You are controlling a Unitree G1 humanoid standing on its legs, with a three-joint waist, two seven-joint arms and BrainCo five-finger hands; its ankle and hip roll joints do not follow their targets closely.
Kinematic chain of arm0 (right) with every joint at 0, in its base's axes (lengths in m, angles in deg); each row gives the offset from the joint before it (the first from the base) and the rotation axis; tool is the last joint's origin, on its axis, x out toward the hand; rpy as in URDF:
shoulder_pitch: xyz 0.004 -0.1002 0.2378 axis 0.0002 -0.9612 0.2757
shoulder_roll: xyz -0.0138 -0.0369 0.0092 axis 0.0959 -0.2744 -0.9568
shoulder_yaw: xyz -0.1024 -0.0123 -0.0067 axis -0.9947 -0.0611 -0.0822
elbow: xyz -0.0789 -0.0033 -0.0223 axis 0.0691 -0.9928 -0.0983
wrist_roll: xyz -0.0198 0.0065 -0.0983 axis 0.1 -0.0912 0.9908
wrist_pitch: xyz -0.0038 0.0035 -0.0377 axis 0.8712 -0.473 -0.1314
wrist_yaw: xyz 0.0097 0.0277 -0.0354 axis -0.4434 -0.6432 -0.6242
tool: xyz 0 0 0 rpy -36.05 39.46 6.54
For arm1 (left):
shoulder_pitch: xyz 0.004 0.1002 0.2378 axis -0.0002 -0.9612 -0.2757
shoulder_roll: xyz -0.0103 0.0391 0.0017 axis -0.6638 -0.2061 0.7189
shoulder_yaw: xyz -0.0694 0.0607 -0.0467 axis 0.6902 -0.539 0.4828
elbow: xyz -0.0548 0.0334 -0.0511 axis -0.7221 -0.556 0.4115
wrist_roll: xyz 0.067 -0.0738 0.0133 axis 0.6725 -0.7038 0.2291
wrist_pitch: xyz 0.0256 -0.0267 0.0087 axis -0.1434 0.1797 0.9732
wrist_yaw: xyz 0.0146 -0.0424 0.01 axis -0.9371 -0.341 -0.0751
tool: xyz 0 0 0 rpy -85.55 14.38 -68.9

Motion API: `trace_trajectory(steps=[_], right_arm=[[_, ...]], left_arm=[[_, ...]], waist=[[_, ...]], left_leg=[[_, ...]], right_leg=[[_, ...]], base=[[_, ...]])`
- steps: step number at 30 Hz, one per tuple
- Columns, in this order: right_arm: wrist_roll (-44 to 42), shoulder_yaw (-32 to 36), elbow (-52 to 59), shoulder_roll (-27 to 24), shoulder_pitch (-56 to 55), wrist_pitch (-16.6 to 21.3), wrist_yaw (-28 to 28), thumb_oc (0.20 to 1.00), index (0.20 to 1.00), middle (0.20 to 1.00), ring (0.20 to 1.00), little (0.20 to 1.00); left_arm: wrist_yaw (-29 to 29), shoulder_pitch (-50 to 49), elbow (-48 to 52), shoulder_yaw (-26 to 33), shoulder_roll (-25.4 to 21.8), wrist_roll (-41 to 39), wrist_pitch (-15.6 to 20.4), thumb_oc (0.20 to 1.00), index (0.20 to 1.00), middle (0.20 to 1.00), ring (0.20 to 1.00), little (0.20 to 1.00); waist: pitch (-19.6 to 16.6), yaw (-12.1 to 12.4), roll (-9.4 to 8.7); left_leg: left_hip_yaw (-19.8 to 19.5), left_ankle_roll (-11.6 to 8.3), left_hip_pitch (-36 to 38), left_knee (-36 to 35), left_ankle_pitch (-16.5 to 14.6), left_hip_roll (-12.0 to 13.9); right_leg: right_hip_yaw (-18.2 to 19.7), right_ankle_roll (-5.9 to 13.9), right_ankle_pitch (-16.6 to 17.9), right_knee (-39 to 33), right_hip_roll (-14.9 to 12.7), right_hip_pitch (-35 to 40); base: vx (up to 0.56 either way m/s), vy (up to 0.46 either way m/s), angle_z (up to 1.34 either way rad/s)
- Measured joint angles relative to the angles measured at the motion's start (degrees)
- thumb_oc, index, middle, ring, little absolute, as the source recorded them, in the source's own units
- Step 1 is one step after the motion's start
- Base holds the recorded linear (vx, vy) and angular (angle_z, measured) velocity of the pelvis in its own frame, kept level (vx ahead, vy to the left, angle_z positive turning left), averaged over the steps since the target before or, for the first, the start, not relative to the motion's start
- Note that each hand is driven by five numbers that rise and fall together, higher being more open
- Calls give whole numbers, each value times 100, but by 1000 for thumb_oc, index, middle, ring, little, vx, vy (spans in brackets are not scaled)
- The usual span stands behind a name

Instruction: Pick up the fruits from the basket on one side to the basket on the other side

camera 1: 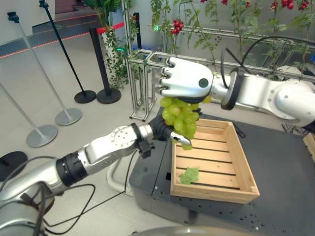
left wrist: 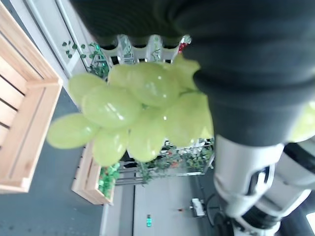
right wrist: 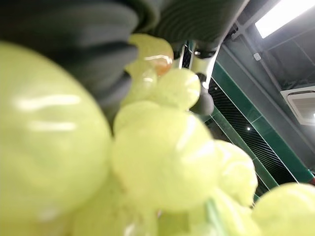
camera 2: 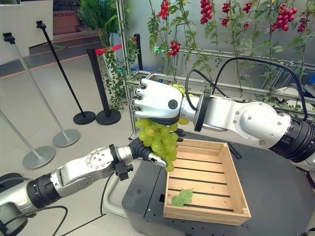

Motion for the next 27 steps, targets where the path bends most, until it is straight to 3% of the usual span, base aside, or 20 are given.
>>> trace_trajectory(steps=[11,12,13,27], right_arm=[[3,-286,11,2,446,-3,91,200,200,200,200,200],[3,-357,11,-2,475,-5,109,200,200,200,200,200],[3,-407,10,-2,507,-6,111,200,200,200,200,200],[9,-413,10,-3,517,-35,183,200,200,200,200,200]], left_arm=[[-53,183,-7,-242,108,-291,-7,1000,1000,1000,1000,1000],[-52,183,-7,-250,106,-296,-8,244,244,244,244,244],[-52,183,-7,-257,103,-296,-11,200,200,200,200,200],[-47,166,-23,-267,76,-296,-14,200,200,200,200,200]], waist=[[0,-3,1],[0,-5,1],[0,-4,1],[-1,3,1]], left_leg=[[4,0,2,0,0,-2],[4,0,3,0,0,-2],[4,0,3,0,0,-3],[3,1,6,1,1,-4]], right_leg=[[4,0,0,0,-1,0],[4,0,0,0,-1,2],[4,0,0,0,-1,1],[4,-1,1,1,0,7]], base=[[0,0,0],[0,0,0],[0,0,0],[0,0,0]])
